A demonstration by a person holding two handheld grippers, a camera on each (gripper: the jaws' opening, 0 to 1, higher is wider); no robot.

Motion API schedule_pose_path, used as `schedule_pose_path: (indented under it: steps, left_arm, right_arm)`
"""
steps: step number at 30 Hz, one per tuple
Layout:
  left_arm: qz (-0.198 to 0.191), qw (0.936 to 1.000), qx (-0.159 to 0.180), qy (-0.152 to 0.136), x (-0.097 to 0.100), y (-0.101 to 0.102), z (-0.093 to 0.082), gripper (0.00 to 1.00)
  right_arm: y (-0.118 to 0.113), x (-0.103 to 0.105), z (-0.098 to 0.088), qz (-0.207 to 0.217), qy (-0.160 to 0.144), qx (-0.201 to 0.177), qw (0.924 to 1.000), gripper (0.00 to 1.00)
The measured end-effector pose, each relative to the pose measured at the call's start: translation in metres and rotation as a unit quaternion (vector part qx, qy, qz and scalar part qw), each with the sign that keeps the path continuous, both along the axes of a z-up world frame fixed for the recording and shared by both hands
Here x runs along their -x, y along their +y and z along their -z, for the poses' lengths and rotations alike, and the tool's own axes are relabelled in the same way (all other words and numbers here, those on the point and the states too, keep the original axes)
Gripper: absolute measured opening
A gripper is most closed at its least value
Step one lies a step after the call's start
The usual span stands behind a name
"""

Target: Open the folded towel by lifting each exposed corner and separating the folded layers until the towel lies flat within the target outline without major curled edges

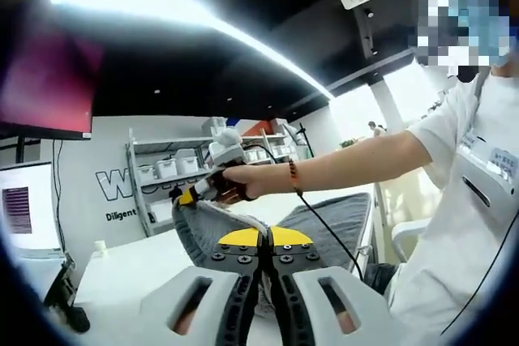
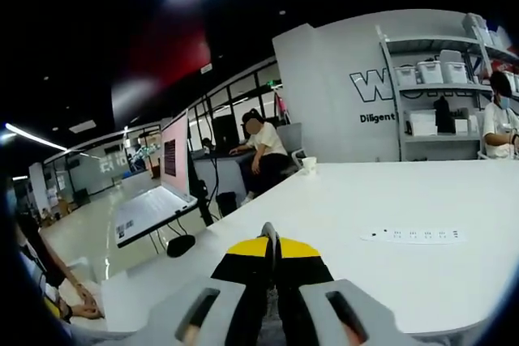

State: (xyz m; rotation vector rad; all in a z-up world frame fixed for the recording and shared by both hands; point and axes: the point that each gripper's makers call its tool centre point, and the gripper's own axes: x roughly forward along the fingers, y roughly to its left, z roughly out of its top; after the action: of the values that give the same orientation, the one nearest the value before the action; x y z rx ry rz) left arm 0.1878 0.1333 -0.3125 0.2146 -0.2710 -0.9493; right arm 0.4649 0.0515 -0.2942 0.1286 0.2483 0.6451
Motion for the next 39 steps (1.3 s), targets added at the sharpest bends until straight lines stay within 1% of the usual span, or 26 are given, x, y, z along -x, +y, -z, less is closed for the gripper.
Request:
schedule_pose_path:
  steps: [4,6,9,12,14,17,21,33,37,39]
  left_arm:
    - [0.004,1.0000,-0.008,0.001,0.000,-0.002,0.003,0.00]
    - [0.001,0.9999,-0.014,0.000,0.000,-0.002,0.005,0.00]
    - [-0.004,0.9998,-0.018,0.003,-0.001,0.000,0.007,0.00]
    - [-0.005,0.9998,-0.019,0.006,-0.001,0.001,0.008,0.00]
    - [-0.007,0.9997,-0.021,0.010,-0.002,0.002,0.011,0.00]
    - [-0.005,0.9995,-0.030,0.012,-0.002,0.002,0.015,0.00]
    - [-0.006,0.9994,-0.028,0.018,-0.006,0.006,0.016,0.00]
    - [-0.009,0.9993,-0.031,0.021,-0.006,0.009,0.019,0.00]
    - [-0.006,0.9991,-0.031,0.028,-0.005,0.007,0.021,0.00]
    - [-0.010,0.9988,-0.041,0.025,-0.005,0.005,0.024,0.00]
  right_arm:
    - [0.001,0.000,0.006,0.001,0.001,0.000,1.0000,0.00]
    - [0.001,-0.005,0.004,0.002,0.004,0.001,1.0000,0.00]
    - [0.003,-0.009,0.007,0.000,0.005,-0.003,1.0000,0.00]
    - [0.007,-0.009,0.013,-0.003,0.007,-0.006,1.0000,0.00]
    - [0.007,-0.014,0.017,-0.005,0.004,-0.004,1.0000,0.00]
    - [0.011,-0.016,0.025,-0.008,0.012,-0.010,0.9998,0.00]
    - [0.011,-0.020,0.032,-0.008,0.016,-0.013,0.9998,0.00]
    - [0.019,-0.025,0.029,-0.013,0.018,-0.023,0.9995,0.00]
    - [0.022,-0.026,0.029,-0.015,0.017,-0.024,0.9995,0.00]
    - [0.024,-0.028,0.030,-0.016,0.016,-0.023,0.9995,0.00]
